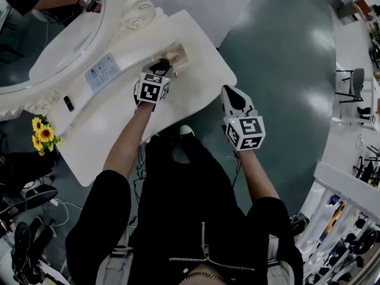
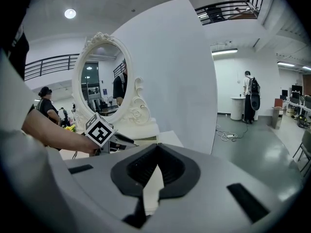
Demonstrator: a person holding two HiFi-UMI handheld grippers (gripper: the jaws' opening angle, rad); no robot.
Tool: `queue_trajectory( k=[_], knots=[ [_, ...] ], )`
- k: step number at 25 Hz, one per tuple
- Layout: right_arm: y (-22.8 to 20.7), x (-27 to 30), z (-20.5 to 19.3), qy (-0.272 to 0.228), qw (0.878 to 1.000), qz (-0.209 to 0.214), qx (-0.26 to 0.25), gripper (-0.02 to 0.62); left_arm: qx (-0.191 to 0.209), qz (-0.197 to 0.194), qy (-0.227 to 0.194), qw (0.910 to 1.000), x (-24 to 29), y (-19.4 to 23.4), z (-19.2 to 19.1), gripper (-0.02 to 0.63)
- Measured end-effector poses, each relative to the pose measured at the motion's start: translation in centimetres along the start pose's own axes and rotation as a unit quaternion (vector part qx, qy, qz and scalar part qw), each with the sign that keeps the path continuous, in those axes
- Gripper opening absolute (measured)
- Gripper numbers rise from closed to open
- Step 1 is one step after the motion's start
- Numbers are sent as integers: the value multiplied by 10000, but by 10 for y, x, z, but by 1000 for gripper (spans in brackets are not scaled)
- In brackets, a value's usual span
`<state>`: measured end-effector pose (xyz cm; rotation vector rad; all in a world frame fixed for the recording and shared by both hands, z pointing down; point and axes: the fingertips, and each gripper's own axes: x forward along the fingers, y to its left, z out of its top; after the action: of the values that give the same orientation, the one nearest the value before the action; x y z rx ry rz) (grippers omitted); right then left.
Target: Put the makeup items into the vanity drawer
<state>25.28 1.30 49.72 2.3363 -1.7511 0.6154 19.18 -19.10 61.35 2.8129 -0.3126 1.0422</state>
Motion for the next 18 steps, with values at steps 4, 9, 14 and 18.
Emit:
queue_trajectory(
  k=[4, 9, 14, 18],
  knots=[
    [9, 8, 7, -26, 9997, 219, -79, 6, -110, 230, -211, 9995, -18, 8, 3, 154],
    [31, 26, 18, -67, 9972, 705, -242, 6, -355, 687, -705, 9945, -63, 28, 6, 25],
    [74, 55, 32, -98, 9877, 1468, -520, 6, -826, 1367, -1058, 9815, -129, 57, -7, 21],
    [122, 77, 46, -172, 9759, 2030, -786, 6, -1133, 1957, -1201, 9667, -191, 79, -30, 20]
  ],
)
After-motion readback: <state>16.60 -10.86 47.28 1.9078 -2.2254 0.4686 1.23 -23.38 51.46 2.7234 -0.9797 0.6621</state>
